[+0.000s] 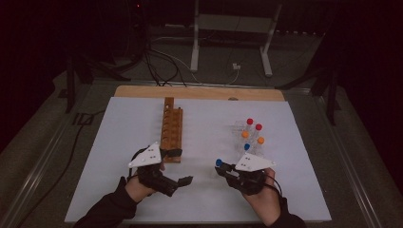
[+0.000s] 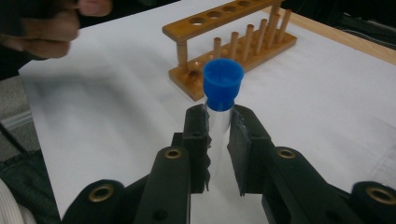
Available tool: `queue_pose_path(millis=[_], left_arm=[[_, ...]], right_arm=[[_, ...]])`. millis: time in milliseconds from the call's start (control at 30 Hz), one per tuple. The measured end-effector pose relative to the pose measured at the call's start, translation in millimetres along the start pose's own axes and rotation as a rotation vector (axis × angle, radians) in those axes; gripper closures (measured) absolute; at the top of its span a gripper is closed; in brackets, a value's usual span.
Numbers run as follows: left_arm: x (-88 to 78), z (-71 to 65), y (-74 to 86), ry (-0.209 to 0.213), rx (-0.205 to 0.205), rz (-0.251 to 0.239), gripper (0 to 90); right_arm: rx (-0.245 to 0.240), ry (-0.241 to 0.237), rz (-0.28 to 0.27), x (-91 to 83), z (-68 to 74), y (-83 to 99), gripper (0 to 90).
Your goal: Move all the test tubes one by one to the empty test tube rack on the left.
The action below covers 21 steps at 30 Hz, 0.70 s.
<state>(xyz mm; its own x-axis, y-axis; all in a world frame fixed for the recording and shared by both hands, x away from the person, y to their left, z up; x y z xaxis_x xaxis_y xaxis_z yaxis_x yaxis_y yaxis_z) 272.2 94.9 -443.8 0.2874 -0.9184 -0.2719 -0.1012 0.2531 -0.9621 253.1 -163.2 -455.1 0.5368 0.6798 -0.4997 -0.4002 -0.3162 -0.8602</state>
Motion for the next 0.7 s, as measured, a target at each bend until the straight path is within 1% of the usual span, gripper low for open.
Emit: queue_pose_path(millis=[33, 100, 133, 167, 233, 300, 333, 433, 467, 500, 567, 600, 633, 667, 700], left_arm=[[5.3, -0.1, -2.7, 0.003, 0.003, 0.003, 6.0], [15.4, -0.1, -7.4, 0.023, 0.006, 0.009, 6.2], [20.0, -0.2, -9.4, 0.025, 0.013, 0.012, 7.4], [24.3, 0.0, -11.2, 0.023, 0.018, 0.018, 10.4], [31.6, 0.1, -14.2, 0.037, 0.016, 0.020, 16.0], [38.3, -0.1, -16.4, 0.046, 0.021, 0.038, 18.2], [40.9, -0.3, -17.3, 0.037, 0.026, 0.040, 23.0], [46.5, -0.2, -19.3, 0.034, 0.027, 0.038, 27.7], [48.1, 0.0, -19.9, 0.036, 0.028, 0.039, 33.5], [49.6, 0.2, -20.3, 0.041, 0.030, 0.045, 33.5], [52.6, -0.2, -20.9, 0.051, 0.038, 0.054, 39.7], [53.8, -0.8, -20.9, 0.051, 0.046, 0.059, 44.4], [55.2, -1.3, -20.9, 0.053, 0.051, 0.064, 46.6], [56.2, -1.5, -20.6, 0.060, 0.056, 0.068, 46.6], [57.5, -1.9, -20.2, 0.062, 0.058, 0.071, 49.4]], right_arm=[[0.003, -0.008, 0.006, 2.0, 1.0, 0.2, 77.3], [0.002, -0.011, 0.005, 2.7, 1.0, 0.4, 77.3], [0.006, -0.014, 0.008, 3.2, 1.0, 0.5, 77.2], [0.005, -0.016, 0.009, 3.6, 1.2, 0.5, 77.3], [0.007, -0.019, 0.005, 3.6, 1.9, 0.5, 77.2], [0.008, -0.021, 0.003, 3.6, 2.6, 0.6, 77.3], [0.005, -0.023, 0.002, 3.5, 3.2, 0.6, 77.2], [0.002, -0.024, 0.002, 3.4, 3.3, 0.4, 77.3], [0.006, -0.026, 0.003, 3.6, 3.5, 0.5, 77.2], [0.006, -0.026, 0.003, 3.6, 3.5, 0.5, 77.2], [0.006, -0.028, 0.002, 3.7, 3.4, 0.4, 77.2], [0.007, -0.028, 0.002, 3.5, 3.6, 0.2, 77.2], [0.006, -0.027, 0.001, 3.4, 3.6, 0.1, 77.2], [0.006, -0.027, 0.001, 3.4, 3.6, 0.1, 77.2], [0.007, -0.026, -0.001, 3.2, 3.7, -0.1, 77.2]])
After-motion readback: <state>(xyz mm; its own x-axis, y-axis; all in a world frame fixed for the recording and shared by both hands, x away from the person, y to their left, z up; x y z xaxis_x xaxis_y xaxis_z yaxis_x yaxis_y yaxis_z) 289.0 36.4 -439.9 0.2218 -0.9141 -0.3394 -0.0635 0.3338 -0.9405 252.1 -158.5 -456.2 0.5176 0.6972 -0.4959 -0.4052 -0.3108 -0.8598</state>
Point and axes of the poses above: each handheld gripper's, and its own axes: x roughly forward along the jaws, y roughly out of its underside, z roughly to its left, the point moved 2 cm from there along x, roughly forward along the jaws, and after that the axes turned 7 degrees about x, right-handed, at the moved point
